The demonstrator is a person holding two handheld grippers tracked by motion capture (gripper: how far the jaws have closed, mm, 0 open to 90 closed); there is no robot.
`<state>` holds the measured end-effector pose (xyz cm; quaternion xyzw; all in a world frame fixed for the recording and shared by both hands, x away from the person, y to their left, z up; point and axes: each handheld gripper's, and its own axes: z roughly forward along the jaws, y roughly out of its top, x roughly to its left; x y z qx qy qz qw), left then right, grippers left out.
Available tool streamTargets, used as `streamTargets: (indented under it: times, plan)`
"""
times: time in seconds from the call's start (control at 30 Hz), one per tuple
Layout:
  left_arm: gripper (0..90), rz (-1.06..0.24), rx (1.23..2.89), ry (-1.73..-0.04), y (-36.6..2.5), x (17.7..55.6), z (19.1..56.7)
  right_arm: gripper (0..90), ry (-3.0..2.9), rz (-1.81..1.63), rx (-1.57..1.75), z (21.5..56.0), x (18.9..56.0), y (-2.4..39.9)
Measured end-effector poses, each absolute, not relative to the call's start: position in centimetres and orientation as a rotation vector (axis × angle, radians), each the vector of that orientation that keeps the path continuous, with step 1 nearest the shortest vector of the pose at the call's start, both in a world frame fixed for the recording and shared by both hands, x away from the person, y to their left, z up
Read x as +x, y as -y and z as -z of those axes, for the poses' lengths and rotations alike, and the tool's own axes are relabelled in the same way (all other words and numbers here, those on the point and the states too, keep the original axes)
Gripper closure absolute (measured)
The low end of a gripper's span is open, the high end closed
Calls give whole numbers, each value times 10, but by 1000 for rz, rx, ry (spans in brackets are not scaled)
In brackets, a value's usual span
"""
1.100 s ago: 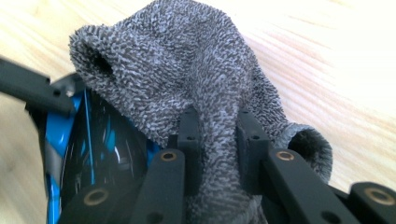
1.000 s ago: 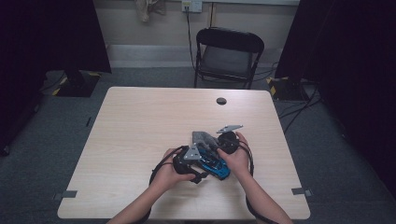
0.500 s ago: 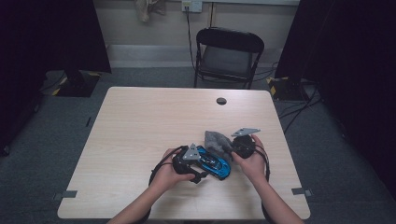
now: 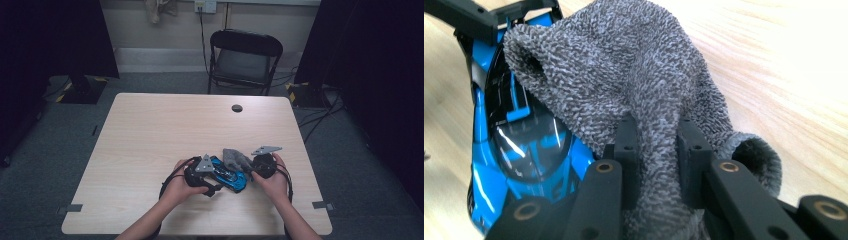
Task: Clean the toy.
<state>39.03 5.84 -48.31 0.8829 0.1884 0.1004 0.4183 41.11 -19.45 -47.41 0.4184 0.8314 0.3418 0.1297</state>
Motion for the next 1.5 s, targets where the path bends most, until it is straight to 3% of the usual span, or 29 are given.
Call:
streamTargets:
  times: [1.5]
  plan:
    - [155, -248, 2219, -475, -57, 389, 483, 755, -2448, -1001, 1190, 475, 452, 137]
